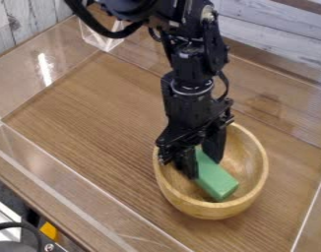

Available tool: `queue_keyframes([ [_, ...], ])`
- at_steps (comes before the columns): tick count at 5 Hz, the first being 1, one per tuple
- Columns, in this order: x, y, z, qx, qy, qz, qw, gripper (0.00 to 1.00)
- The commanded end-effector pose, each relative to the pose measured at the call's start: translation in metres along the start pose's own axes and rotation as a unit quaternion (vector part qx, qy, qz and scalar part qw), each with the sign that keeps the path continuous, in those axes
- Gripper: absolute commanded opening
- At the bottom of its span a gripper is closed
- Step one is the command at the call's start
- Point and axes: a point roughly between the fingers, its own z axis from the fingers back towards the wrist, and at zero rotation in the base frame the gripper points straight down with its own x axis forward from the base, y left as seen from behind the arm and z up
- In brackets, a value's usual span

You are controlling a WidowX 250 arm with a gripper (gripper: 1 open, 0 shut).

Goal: Remove the green block from inside the brown bowl and put it on the table

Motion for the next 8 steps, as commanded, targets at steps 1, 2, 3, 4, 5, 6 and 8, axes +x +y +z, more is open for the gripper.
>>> queue_keyframes([
  [1,0.0008,-0.0044,0.0145,-0.025,-0.009,-0.002,0.9996,0.00],
  [2,0.0007,-0.0039,0.0152,-0.024,-0.010,-0.001,0.9997,0.00],
  [3,0.0006,-0.0034,0.0160,-0.023,-0.011,0.000,0.9997,0.00],
  [4,0.0004,-0.0028,0.0169,-0.021,-0.012,0.001,0.9997,0.00],
  [5,0.0002,-0.0023,0.0176,-0.020,-0.014,0.003,0.9997,0.00],
  [6,0.0000,-0.0018,0.0183,-0.018,-0.015,0.004,0.9997,0.00],
  [8,-0.0004,-0.0009,0.0194,-0.016,-0.018,0.006,0.9997,0.00],
])
